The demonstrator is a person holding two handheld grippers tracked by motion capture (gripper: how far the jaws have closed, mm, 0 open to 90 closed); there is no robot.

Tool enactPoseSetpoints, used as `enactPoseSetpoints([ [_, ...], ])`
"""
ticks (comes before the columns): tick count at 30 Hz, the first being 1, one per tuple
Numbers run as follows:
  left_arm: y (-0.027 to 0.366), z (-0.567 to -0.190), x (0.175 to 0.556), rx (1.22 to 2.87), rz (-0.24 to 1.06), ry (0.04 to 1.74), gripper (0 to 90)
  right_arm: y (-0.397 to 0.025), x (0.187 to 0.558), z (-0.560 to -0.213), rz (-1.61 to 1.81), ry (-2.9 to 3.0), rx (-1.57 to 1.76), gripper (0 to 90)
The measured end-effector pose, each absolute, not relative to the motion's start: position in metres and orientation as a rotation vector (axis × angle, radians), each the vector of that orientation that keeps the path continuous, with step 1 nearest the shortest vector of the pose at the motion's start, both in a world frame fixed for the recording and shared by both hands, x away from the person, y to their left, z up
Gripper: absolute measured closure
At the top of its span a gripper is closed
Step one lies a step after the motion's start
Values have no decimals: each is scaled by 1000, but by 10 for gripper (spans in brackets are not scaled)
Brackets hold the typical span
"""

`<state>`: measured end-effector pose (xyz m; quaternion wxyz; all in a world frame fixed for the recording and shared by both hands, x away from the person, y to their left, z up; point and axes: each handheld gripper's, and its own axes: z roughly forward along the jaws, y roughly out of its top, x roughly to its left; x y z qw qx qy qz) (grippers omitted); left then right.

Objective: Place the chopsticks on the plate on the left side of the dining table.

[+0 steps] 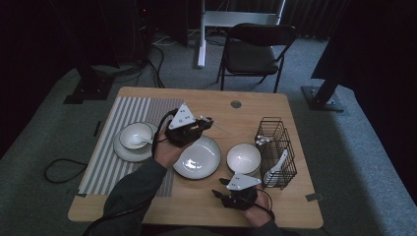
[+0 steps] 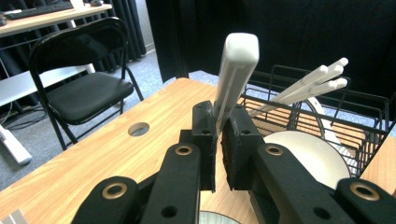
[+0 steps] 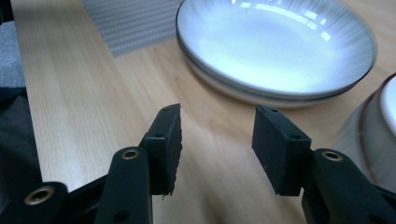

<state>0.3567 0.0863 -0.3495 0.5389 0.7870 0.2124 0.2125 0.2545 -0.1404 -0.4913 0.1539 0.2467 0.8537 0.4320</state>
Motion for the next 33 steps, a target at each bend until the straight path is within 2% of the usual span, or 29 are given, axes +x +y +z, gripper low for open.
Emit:
enactPoseSetpoints([
  [14,100,-353,350,1875,511,514,847,-129,273,-448,1254,2325,629,548],
  [33,107,-357,339,1879,504,513,847,-120,311,-419,1202,2179,672,624],
])
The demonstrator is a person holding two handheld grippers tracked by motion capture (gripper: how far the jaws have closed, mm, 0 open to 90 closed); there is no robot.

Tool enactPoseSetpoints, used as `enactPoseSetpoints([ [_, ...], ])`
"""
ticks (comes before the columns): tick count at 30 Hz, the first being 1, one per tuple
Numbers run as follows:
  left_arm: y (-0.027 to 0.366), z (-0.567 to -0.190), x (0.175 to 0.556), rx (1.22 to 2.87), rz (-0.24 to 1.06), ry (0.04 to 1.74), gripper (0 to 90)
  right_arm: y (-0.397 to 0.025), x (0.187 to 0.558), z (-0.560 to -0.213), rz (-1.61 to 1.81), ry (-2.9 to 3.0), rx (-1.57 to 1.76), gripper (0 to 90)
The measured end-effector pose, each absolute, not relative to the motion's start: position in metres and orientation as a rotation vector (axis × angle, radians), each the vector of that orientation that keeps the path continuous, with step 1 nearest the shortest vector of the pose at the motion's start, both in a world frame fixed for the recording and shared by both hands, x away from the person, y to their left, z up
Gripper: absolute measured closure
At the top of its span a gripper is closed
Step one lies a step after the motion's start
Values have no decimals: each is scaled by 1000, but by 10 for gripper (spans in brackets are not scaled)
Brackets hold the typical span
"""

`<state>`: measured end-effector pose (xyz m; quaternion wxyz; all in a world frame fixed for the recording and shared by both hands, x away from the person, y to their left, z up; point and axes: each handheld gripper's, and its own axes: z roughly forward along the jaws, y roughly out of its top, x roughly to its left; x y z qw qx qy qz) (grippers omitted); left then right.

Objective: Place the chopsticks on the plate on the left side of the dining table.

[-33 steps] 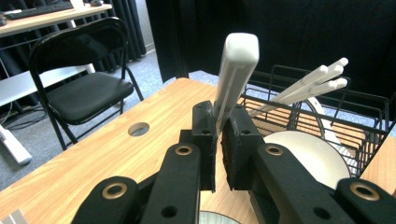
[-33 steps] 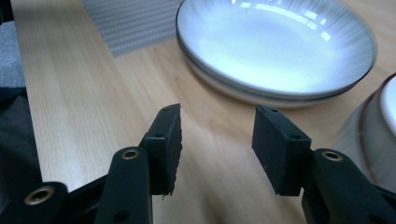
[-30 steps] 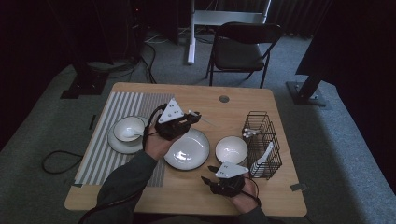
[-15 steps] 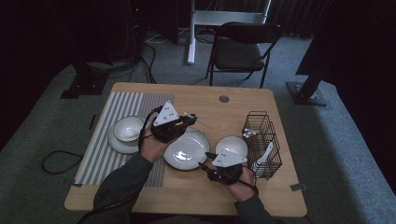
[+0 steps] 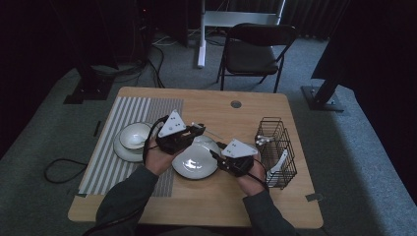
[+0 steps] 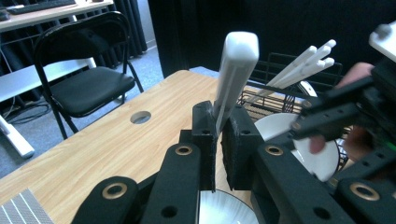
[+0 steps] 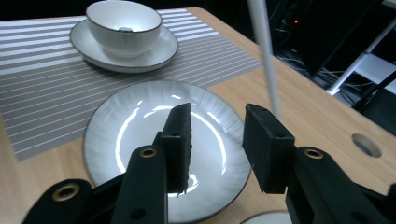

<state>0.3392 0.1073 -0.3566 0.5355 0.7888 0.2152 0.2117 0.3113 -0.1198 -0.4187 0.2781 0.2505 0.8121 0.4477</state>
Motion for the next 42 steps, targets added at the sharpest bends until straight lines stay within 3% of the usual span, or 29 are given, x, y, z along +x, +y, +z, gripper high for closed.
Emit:
enactPoseSetpoints([
  [17,116,-355,331,1875,508,513,847,-99,350,-414,1052,2220,684,624],
  [32,122,-350,327,1856,491,513,847,-95,367,-424,978,2270,686,774],
  [42,122,-350,328,1840,482,517,846,-94,364,-424,977,2267,650,799],
])
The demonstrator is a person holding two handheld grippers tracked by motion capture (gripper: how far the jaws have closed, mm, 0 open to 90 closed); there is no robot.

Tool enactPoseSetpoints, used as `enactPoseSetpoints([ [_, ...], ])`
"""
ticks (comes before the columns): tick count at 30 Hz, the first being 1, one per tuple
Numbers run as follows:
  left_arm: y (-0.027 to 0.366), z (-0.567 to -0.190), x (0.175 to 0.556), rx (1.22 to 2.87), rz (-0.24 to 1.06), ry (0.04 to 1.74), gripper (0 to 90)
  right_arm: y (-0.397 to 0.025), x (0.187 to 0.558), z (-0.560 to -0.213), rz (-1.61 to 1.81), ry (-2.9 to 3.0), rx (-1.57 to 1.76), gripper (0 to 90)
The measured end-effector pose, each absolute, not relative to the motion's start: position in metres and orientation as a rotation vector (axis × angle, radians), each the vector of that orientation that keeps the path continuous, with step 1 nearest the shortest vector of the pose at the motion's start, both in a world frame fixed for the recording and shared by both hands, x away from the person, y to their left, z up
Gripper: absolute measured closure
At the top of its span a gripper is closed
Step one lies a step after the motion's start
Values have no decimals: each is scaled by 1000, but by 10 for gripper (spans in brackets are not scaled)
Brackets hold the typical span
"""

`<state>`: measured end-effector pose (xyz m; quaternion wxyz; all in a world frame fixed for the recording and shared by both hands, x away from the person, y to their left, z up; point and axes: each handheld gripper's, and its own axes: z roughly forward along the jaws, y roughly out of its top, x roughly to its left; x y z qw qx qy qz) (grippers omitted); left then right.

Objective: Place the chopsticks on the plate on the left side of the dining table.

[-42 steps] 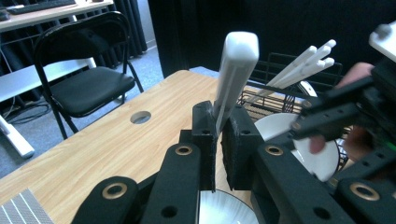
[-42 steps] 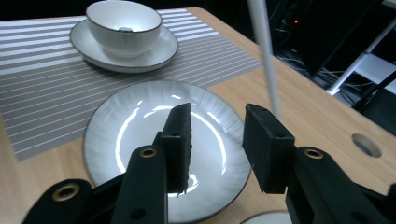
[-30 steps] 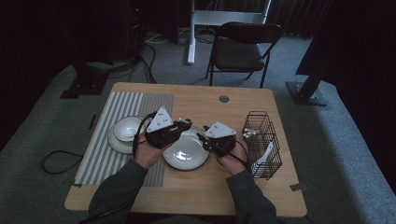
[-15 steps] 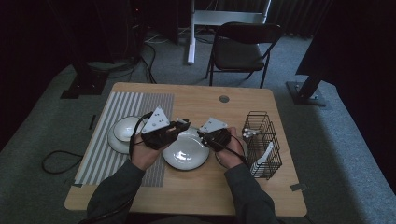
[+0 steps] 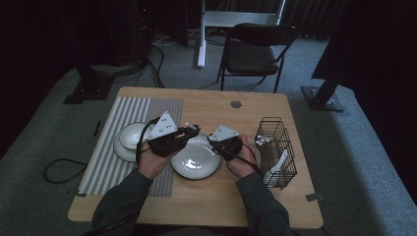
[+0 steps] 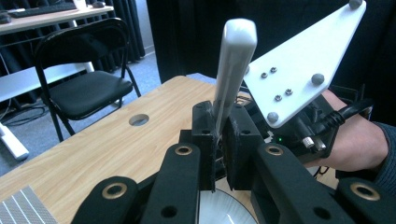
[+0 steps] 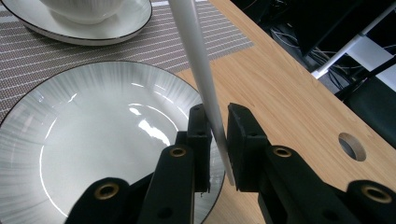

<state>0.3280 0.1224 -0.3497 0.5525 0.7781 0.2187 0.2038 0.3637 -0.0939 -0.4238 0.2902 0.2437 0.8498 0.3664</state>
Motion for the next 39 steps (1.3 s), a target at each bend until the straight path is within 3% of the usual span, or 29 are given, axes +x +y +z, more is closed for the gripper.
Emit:
enactPoseSetpoints([
  [20,123,-358,330,1848,518,533,758,-94,360,-426,982,2265,629,857],
  [25,123,-359,329,1847,515,532,782,-94,359,-426,971,2280,611,858],
  [30,120,-360,328,1842,521,535,864,-90,357,-426,960,2288,603,858],
  [39,117,-358,327,1825,532,518,900,-77,352,-431,920,2310,563,858],
])
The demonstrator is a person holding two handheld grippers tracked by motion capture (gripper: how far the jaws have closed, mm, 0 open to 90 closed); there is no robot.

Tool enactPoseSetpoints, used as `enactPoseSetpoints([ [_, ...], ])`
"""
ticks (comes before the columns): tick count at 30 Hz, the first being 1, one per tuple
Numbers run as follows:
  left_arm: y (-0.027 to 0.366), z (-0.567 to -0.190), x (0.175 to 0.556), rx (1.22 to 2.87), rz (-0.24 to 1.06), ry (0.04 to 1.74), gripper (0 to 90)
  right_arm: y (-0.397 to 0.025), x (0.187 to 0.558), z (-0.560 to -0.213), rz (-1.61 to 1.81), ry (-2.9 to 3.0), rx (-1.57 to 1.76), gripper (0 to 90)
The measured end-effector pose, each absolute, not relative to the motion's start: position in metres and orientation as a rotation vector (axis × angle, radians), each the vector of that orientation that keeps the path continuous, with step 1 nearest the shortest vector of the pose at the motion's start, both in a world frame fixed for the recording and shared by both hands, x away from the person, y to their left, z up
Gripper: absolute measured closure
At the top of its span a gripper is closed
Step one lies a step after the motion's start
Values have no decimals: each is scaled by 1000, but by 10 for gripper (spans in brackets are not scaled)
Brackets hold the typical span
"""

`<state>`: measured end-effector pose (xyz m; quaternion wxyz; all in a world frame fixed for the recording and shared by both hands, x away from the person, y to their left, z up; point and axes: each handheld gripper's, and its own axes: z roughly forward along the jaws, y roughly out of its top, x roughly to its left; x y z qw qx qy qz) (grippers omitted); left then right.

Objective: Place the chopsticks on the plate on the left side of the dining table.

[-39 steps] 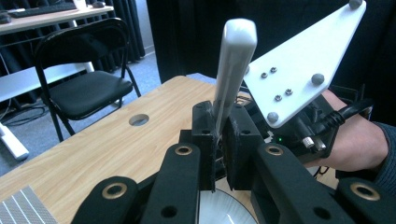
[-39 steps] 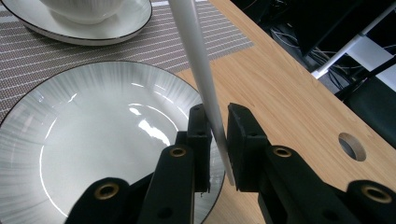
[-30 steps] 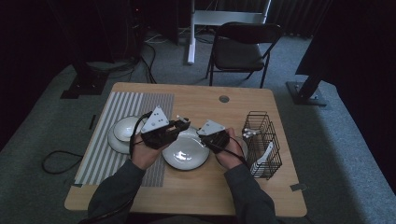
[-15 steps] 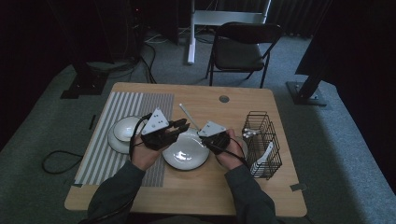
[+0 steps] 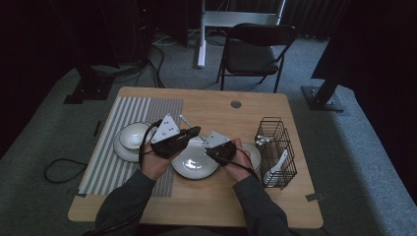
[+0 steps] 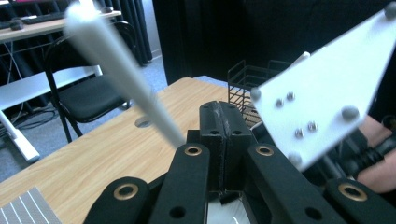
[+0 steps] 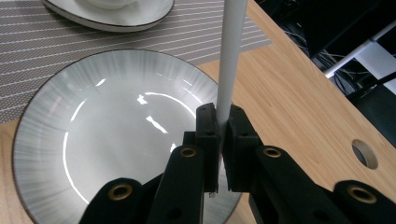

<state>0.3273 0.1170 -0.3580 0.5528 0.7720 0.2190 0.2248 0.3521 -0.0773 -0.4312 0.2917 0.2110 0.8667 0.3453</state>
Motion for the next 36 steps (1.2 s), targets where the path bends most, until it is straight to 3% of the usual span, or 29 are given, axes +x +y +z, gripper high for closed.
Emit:
enactPoseSetpoints([
  [24,152,-375,339,1802,652,681,900,-67,335,-426,1004,2338,379,860],
  [36,171,-391,343,1803,651,760,872,-62,334,-425,1039,2383,328,861],
])
